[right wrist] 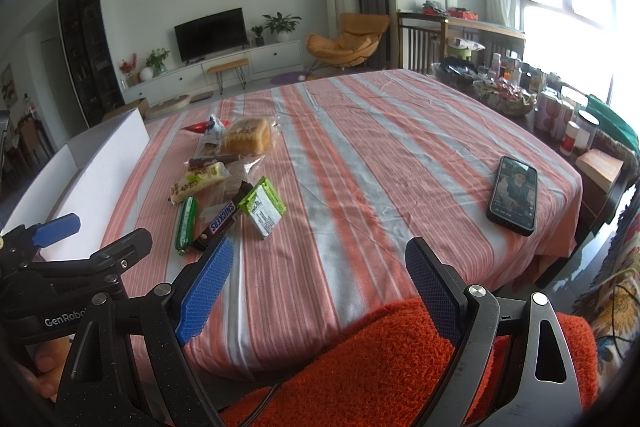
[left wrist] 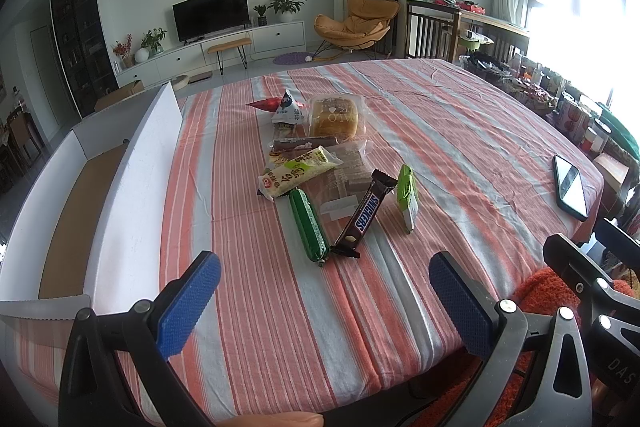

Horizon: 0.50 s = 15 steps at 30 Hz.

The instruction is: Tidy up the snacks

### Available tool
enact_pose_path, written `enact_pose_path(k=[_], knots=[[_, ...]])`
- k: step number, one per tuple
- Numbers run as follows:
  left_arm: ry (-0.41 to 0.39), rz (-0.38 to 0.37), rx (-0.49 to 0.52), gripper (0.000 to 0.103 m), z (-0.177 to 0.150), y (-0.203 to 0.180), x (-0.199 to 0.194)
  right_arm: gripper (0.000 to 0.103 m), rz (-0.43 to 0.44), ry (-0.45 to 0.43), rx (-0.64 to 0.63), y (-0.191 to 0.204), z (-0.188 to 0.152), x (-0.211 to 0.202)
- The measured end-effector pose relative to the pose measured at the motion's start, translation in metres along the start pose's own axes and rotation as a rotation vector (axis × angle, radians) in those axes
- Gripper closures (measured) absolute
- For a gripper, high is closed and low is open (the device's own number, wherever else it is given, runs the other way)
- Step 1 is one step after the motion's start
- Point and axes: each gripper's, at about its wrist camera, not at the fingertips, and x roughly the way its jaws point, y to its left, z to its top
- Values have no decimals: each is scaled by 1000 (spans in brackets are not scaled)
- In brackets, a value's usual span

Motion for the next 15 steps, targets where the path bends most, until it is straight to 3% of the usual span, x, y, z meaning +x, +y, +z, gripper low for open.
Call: enact_pose_path(k=[15], knots=[[18, -9, -5, 0, -1, -2, 4, 13, 7, 13, 5, 2, -3, 3]])
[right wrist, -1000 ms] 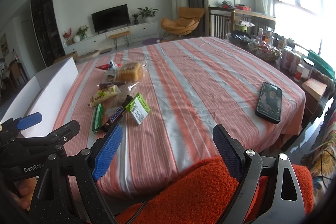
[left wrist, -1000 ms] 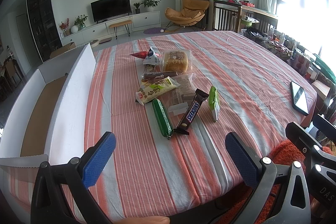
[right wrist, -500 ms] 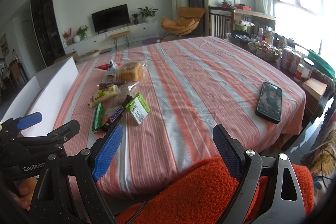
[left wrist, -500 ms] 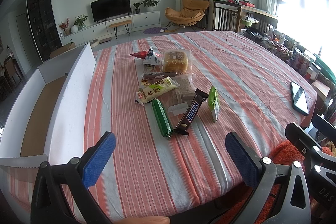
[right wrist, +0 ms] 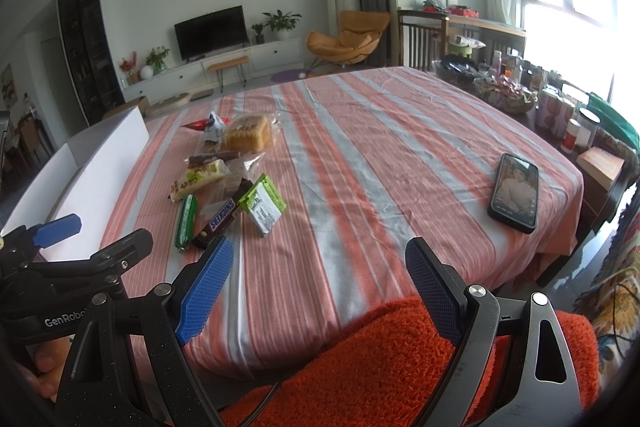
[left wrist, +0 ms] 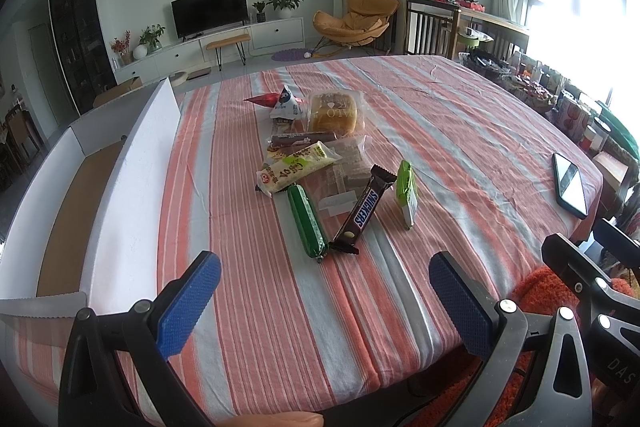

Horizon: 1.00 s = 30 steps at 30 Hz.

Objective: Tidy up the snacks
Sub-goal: 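Move the left tool to the green sausage while the right tool approaches the green packet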

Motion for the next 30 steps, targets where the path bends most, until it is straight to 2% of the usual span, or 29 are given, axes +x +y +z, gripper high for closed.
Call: enact_pose_path(k=[6, 12, 17, 27, 30], knots=[[107, -41, -43, 0, -2, 10, 23, 13, 16, 54, 17, -1, -6, 10], [210, -30, -56, 0, -10, 21, 54, 13, 19, 80, 21, -1, -7, 16], [290, -49, -59, 0, -17, 25, 78, 13, 25, 107, 17, 0, -10, 22], [381, -50, -45, 0, -24, 23, 120, 13, 32, 150, 25, -3, -13, 33], [378, -28, -30, 0, -25, 24, 124, 13, 63, 205, 28, -5, -6, 48]])
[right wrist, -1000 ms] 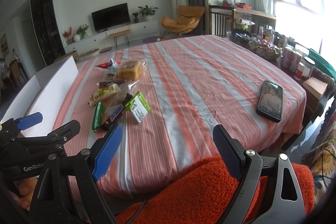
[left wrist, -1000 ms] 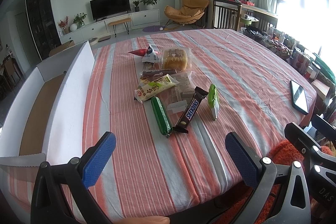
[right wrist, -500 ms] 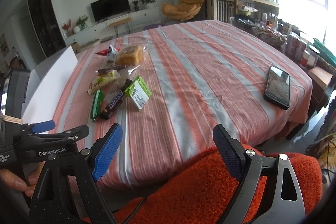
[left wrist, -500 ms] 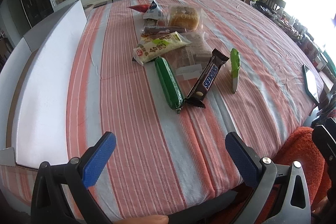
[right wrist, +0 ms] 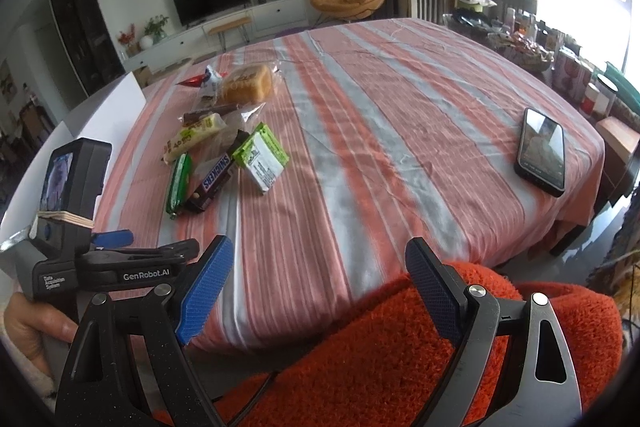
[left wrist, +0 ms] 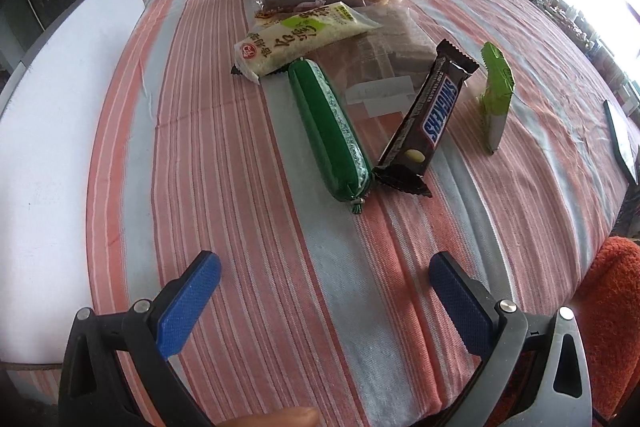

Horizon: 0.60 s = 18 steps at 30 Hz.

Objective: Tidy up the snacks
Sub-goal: 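Move the left tool to the green sausage while the right tool approaches the green packet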

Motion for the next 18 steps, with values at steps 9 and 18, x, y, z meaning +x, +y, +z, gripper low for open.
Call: enact_pose_path(k=[9, 18], knots=[[-13, 5, -12, 0, 5, 5, 3, 13, -7, 265, -175, 21, 34, 81], [-9, -8, 18, 0, 6, 6, 3, 13, -61, 176, -164, 28, 63, 115]])
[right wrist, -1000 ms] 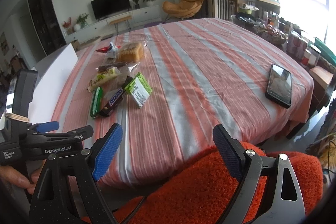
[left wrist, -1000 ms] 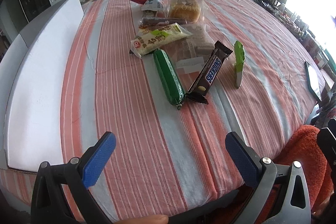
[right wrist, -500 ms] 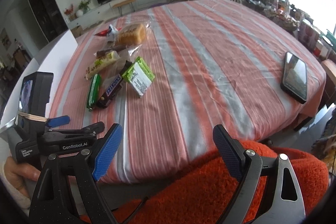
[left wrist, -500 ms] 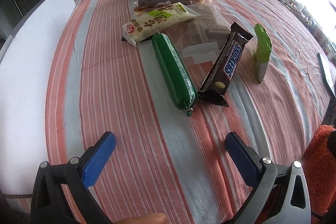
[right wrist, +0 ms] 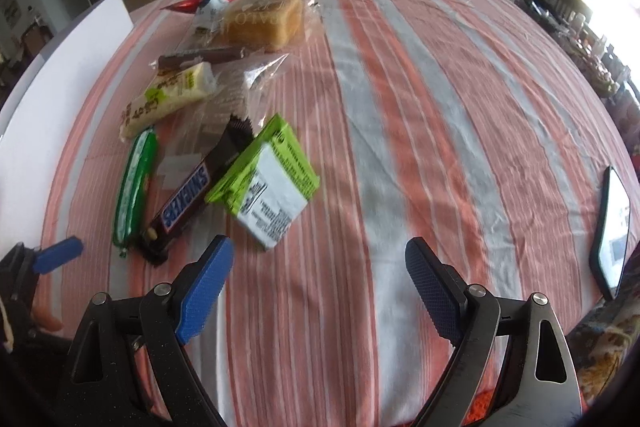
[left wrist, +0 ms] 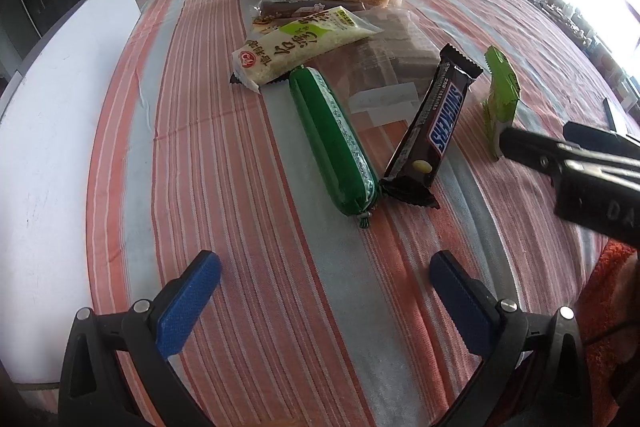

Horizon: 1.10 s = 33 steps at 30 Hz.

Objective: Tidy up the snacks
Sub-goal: 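Move the left tool to the green sausage while the right tool approaches the green packet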

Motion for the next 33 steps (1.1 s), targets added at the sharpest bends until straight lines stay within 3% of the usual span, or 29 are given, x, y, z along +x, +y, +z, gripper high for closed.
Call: enact_pose_path(k=[3, 8, 13, 17, 21, 25, 27, 33], knots=[[-13, -3, 7, 0, -2, 0, -1, 13, -26, -59, 103, -21, -2, -5], [-24, -10, 21, 0, -4, 1, -2, 13, 18, -139, 302, -60, -10, -21], [14, -60, 0, 0, 3, 9, -5, 13, 59, -147, 351, -66, -9, -18], [-53, -133, -97, 0, 21, 33, -24, 13, 76, -157, 361, -65, -13, -21], [-92, -160, -123, 1, 44, 37, -28, 13, 82, -161, 381, -68, -14, -22], [-93, -131, -116, 3, 63, 28, -10, 13, 90, -178, 398, -72, -16, -25], [-64, -119, -124, 11, 66, 25, 3, 13, 100, -194, 415, -75, -18, -28], [-44, -27, -60, 23, 53, 20, 14, 13, 147, -217, 493, -89, -24, -31]])
